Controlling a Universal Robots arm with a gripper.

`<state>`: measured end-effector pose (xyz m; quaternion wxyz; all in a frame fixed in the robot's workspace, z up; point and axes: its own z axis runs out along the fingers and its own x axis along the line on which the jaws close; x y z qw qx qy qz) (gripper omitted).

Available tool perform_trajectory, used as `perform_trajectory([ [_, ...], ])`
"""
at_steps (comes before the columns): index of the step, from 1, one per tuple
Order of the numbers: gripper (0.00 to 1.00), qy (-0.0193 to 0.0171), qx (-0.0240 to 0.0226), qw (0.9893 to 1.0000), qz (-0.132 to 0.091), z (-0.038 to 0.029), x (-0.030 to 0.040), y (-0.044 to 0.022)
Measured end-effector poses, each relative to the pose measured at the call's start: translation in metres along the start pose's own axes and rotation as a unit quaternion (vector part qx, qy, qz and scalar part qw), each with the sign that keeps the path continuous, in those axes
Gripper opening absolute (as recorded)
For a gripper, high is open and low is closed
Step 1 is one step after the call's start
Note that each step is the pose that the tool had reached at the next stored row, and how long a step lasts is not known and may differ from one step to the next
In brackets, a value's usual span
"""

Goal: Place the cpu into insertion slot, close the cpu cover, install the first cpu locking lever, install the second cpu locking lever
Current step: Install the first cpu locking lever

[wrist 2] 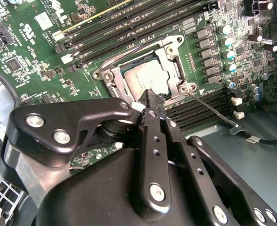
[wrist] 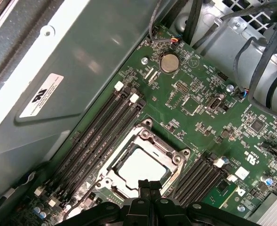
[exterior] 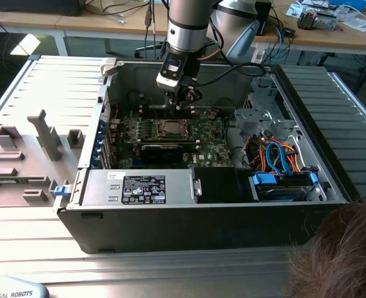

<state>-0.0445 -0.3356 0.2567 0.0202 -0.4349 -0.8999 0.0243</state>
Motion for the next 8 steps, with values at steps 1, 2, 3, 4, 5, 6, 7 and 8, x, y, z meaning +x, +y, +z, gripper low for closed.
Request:
perform_trajectory([
  [1,0.11,0.0,0.0,1.0,-0.001,0.0,0.0,0.0],
  [2,0.11,-0.0001,0.0,1.0,-0.002,0.0,0.0,0.0],
  [3,0.11,-0.0001,0.0001,1.0,-0.002,0.0,0.0,0.0],
  [4,0.11,-0.0002,0.0,1.0,-0.003,0.0,0.0,0.0],
  [5,0.11,-0.0002,0.0001,1.0,-0.004,0.0,0.0,0.0],
  [6,0.11,-0.0003,0.0001,1.0,-0.005,0.0,0.0,0.0],
  [7,0.11,-0.0003,0.0001,1.0,-0.005,0.0,0.0,0.0],
  [8,0.11,-0.0004,0.0001,1.0,-0.006,0.0,0.0,0.0],
])
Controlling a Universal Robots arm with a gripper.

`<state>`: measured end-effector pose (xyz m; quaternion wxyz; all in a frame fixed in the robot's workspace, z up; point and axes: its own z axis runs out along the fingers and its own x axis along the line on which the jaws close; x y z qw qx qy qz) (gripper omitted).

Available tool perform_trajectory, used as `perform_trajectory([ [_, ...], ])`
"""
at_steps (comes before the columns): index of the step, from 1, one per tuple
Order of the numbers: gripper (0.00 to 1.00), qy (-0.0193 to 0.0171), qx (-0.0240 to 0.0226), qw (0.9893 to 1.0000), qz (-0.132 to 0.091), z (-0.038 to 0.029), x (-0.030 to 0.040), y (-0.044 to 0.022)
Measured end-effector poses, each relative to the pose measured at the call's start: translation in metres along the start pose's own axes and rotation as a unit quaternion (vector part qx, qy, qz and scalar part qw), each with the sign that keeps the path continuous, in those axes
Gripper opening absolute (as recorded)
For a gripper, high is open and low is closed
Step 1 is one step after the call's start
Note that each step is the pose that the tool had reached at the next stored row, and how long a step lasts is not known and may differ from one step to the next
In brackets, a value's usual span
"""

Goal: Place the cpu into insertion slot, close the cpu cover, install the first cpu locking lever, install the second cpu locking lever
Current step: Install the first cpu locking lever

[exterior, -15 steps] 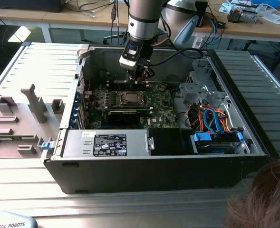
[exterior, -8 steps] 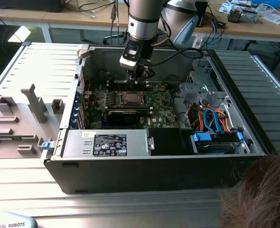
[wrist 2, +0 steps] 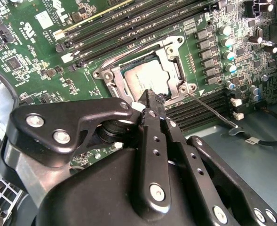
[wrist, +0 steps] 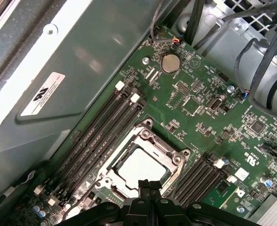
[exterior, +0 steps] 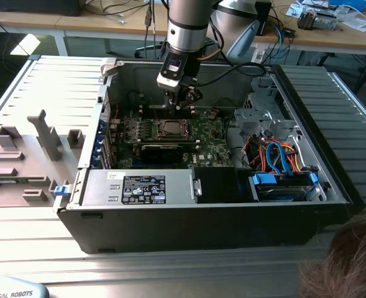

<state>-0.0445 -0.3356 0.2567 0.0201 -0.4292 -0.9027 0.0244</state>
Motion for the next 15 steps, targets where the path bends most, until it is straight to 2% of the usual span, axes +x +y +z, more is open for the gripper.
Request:
perform_trajectory([
  [15,0.11,-0.0005,0.0001,1.0,-0.008,0.0,0.0,0.0],
])
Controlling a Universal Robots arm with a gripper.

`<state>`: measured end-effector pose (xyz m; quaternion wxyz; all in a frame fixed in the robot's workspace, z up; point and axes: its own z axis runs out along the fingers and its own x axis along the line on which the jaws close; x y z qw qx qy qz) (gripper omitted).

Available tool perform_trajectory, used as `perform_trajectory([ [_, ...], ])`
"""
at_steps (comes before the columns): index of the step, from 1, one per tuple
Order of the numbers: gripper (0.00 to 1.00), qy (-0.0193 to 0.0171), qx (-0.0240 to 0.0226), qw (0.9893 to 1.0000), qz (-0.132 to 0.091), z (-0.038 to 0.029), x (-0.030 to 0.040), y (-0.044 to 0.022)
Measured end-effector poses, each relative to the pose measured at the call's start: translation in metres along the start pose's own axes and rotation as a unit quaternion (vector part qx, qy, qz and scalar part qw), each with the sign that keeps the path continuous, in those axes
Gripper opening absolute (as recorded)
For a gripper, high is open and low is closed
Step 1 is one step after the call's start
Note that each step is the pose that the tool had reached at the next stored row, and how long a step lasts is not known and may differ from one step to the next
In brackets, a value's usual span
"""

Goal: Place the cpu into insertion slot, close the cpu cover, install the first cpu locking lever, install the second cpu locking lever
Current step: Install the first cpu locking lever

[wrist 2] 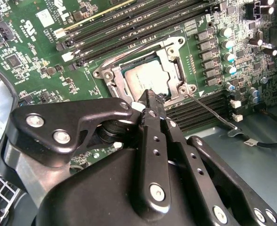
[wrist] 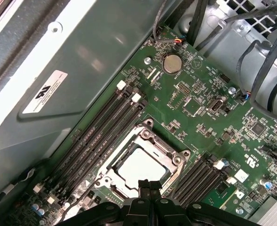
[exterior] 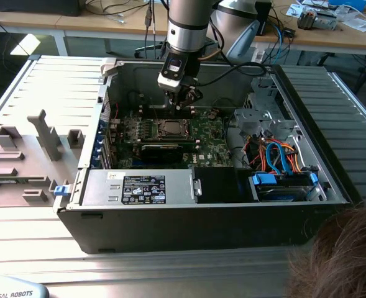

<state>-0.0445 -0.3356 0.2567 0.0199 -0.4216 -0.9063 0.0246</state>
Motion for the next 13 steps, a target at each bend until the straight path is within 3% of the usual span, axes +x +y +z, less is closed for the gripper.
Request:
perform_trajectory([
  [13,0.11,-0.0004,0.0001,1.0,-0.007,0.0,0.0,0.0],
])
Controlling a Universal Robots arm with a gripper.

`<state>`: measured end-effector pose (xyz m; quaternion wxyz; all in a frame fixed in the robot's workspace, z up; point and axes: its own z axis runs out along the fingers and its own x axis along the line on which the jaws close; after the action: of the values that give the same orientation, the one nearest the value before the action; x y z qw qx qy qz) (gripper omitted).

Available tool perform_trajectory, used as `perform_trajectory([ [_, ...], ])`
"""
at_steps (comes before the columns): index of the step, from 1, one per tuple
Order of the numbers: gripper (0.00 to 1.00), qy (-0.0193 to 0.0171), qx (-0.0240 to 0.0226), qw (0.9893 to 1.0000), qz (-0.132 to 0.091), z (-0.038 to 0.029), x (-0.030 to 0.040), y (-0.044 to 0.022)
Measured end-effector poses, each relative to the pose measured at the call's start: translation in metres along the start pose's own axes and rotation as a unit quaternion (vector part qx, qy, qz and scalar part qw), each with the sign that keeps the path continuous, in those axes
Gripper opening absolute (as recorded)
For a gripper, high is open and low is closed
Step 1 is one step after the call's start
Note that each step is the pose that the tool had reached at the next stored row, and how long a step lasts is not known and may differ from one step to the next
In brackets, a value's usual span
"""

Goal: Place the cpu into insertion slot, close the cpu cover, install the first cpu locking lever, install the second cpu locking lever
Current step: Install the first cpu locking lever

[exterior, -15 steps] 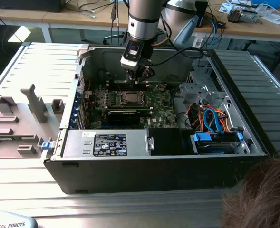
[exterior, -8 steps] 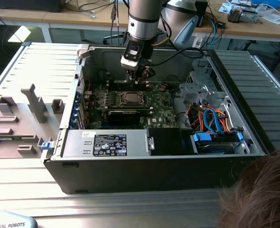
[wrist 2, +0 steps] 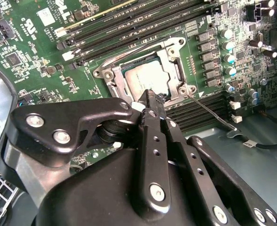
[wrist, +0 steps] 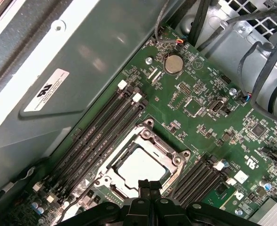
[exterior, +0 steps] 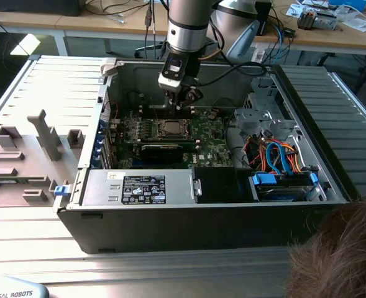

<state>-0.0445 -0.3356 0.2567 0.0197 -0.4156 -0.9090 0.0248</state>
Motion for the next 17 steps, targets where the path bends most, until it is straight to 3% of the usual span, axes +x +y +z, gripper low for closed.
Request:
perform_trajectory([
  [17,0.11,-0.0006,0.0001,1.0,-0.009,0.0,-0.0001,-0.0001],
])
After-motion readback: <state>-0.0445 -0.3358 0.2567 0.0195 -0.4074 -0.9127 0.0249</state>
